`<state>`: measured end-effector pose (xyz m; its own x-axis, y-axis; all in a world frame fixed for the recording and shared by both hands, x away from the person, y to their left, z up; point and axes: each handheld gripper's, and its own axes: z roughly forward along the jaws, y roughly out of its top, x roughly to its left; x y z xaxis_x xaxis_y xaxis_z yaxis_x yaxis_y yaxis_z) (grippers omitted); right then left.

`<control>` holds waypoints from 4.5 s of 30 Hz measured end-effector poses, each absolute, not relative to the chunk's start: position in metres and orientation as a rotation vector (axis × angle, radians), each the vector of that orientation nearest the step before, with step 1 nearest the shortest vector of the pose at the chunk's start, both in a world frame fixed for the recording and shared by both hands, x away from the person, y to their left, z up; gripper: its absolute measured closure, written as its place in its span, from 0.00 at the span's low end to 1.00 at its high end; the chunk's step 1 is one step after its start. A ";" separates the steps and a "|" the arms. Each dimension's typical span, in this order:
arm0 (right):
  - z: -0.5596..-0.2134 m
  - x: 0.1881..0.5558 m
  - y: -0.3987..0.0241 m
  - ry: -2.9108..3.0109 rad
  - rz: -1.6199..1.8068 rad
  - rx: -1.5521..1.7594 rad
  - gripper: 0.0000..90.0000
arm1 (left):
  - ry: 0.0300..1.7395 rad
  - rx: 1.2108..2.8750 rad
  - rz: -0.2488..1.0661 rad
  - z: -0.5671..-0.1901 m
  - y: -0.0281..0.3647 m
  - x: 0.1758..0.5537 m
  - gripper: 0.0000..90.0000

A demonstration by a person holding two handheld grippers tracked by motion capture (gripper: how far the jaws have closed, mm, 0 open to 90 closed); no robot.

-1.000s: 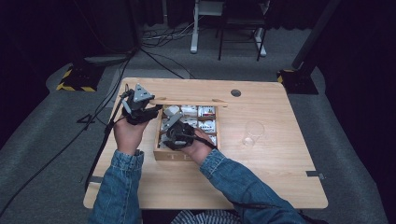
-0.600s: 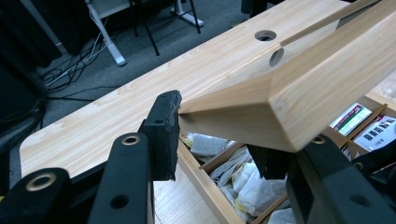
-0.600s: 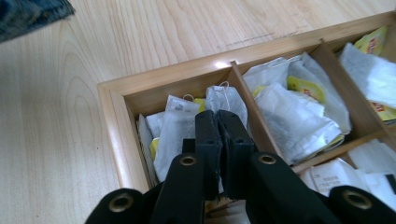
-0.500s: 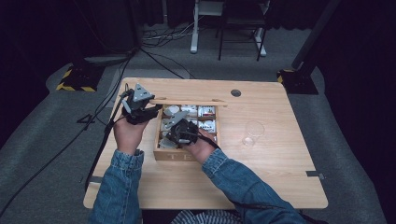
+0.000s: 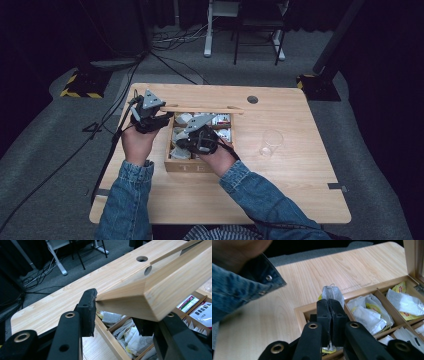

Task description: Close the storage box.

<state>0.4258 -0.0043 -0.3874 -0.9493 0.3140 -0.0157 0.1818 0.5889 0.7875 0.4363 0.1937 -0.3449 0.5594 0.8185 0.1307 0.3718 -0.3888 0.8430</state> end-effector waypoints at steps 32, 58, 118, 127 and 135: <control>-0.352 0.419 -0.094 2.502 1.378 0.574 0.97 | 0.957 1.976 0.688 -0.343 0.195 0.439 0.64; -0.342 0.422 -0.175 2.341 1.385 0.782 0.97 | 0.961 1.985 0.689 -0.344 0.194 0.438 0.64; -0.408 0.436 -0.304 2.100 1.167 1.254 0.50 | 0.966 1.999 0.698 -0.344 0.192 0.436 0.63; -0.432 0.438 -0.347 2.067 1.112 1.392 0.48 | 0.968 2.001 0.700 -0.344 0.191 0.435 0.63; -0.465 0.444 -0.359 2.115 1.071 1.474 0.47 | 0.973 2.024 0.707 -0.344 0.189 0.433 0.62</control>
<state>0.4438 -0.3586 -0.4645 -0.3988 0.9072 0.1335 0.6445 0.1738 0.7446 0.4334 0.1892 -0.3444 0.5545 0.8190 0.1477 0.3934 -0.4143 0.8207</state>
